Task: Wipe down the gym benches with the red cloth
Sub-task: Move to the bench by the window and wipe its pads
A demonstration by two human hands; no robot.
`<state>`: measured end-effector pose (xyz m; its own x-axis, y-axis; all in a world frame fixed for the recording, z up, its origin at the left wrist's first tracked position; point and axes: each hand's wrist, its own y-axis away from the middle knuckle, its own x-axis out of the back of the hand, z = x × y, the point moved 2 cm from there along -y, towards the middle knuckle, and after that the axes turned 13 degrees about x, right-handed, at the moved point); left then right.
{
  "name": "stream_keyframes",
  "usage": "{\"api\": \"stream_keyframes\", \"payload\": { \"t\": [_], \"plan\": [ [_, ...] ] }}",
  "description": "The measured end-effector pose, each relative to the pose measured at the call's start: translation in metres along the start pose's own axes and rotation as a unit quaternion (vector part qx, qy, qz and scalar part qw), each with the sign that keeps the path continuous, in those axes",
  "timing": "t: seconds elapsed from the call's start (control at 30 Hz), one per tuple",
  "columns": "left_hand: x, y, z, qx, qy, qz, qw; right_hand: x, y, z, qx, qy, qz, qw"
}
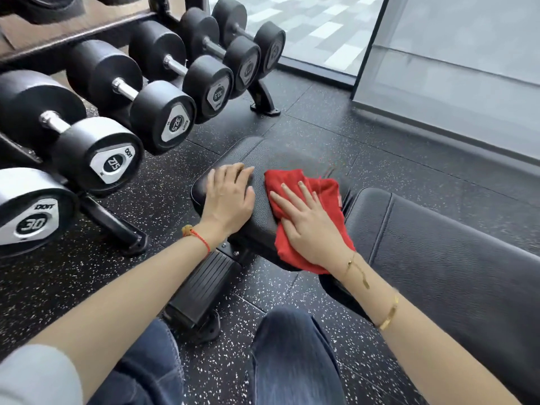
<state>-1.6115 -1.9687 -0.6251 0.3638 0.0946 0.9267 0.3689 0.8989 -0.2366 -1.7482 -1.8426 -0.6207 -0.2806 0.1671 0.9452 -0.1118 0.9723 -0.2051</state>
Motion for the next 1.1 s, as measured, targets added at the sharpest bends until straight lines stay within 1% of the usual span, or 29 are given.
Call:
{"api": "stream_keyframes", "payload": {
  "t": [0.07,0.23,0.3,0.37,0.5,0.57,0.6,0.67,0.77,0.83,0.93,1.03,1.1],
  "plan": [
    [-0.006,0.000,0.011,-0.013,0.003,-0.010,1.000,0.003,0.011,0.007,-0.020,0.003,0.001,1.000],
    [-0.020,0.001,0.023,-0.014,-0.003,-0.028,0.999,0.010,-0.018,0.046,-0.162,0.019,0.026,0.986],
    [-0.021,0.000,0.022,-0.014,-0.003,-0.026,1.000,0.013,-0.031,0.051,-0.190,0.016,0.028,0.981],
    [-0.022,0.001,0.021,-0.016,-0.002,-0.018,1.000,0.012,-0.030,0.046,-0.174,0.004,0.022,0.985],
    [-0.023,0.002,0.021,-0.016,0.002,-0.010,1.000,0.006,0.013,0.008,-0.060,-0.010,0.017,0.998],
    [-0.023,0.004,0.021,-0.023,0.005,-0.003,1.000,0.005,0.037,-0.001,-0.030,0.011,0.008,0.999],
    [-0.023,0.004,0.021,-0.025,0.009,-0.001,1.000,0.005,0.044,0.002,-0.039,0.020,0.006,0.999],
    [-0.023,0.003,0.020,-0.025,0.014,-0.001,1.000,0.009,0.047,0.017,-0.095,0.032,0.004,0.995],
    [-0.023,0.004,0.020,-0.026,0.011,-0.002,1.000,0.021,0.029,0.048,-0.192,0.062,0.005,0.979],
    [-0.023,0.005,0.021,-0.027,0.010,-0.003,1.000,0.028,0.017,0.060,-0.226,0.062,0.002,0.972],
    [-0.023,0.004,0.022,-0.029,0.005,-0.011,1.000,0.029,0.025,0.058,-0.208,0.052,-0.010,0.977],
    [-0.024,0.005,0.024,-0.016,0.021,-0.023,0.999,0.026,0.063,0.039,-0.168,0.069,-0.007,0.983],
    [-0.024,0.011,0.034,-0.014,0.039,-0.029,0.999,0.027,0.090,0.034,-0.169,0.071,0.002,0.983]
  ]
}}
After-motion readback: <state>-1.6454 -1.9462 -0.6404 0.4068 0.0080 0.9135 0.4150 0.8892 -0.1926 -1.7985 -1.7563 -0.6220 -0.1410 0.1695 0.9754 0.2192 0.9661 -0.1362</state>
